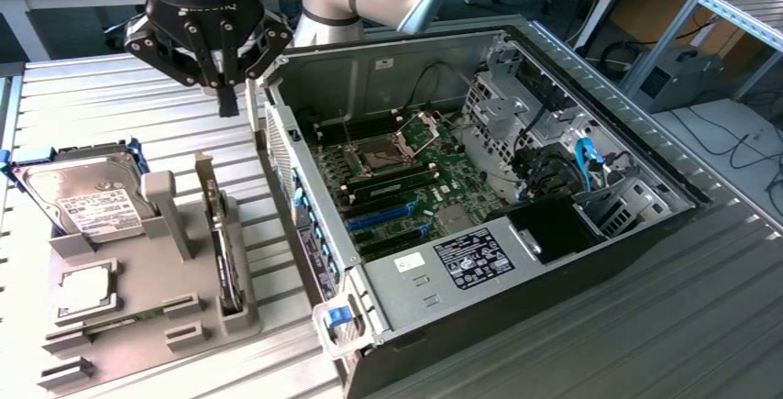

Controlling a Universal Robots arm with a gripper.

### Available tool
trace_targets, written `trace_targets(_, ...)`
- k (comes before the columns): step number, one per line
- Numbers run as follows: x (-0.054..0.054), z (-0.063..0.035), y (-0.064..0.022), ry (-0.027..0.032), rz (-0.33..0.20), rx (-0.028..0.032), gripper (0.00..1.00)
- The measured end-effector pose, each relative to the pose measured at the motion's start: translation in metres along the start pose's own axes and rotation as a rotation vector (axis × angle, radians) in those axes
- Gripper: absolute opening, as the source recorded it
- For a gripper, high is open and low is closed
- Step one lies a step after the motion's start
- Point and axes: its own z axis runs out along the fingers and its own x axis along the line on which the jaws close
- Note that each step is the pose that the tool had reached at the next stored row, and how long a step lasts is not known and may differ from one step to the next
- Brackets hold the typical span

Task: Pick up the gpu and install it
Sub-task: 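Reach for the gpu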

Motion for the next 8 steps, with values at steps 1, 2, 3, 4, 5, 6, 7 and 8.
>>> trace_targets(1, 0.0008, 0.0, -0.0001, -0.0001, 0.0, 0.0, 0.11)
trace_targets(2, 0.0012, 0.0001, -0.0001, -0.0001, 0.0, 0.0, 0.11)
trace_targets(3, 0.0018, 0.0, -0.0001, -0.0001, 0.0, 0.0001, 0.11)
trace_targets(4, 0.0021, 0.0, -0.0002, 0.0, 0.0, 0.0002, 0.11)
trace_targets(5, 0.0025, 0.0, -0.0002, -0.0001, 0.0, 0.0004, 0.11)
trace_targets(6, 0.0029, 0.0001, -0.0002, -0.0001, 0.0, 0.0005, 0.11)
trace_targets(7, 0.0032, 0.0, -0.0002, -0.0001, 0.0, 0.0007, 0.11)
trace_targets(8, 0.0033, 0.0, -0.0003, 0.0, 0.0, 0.0008, 0.11)
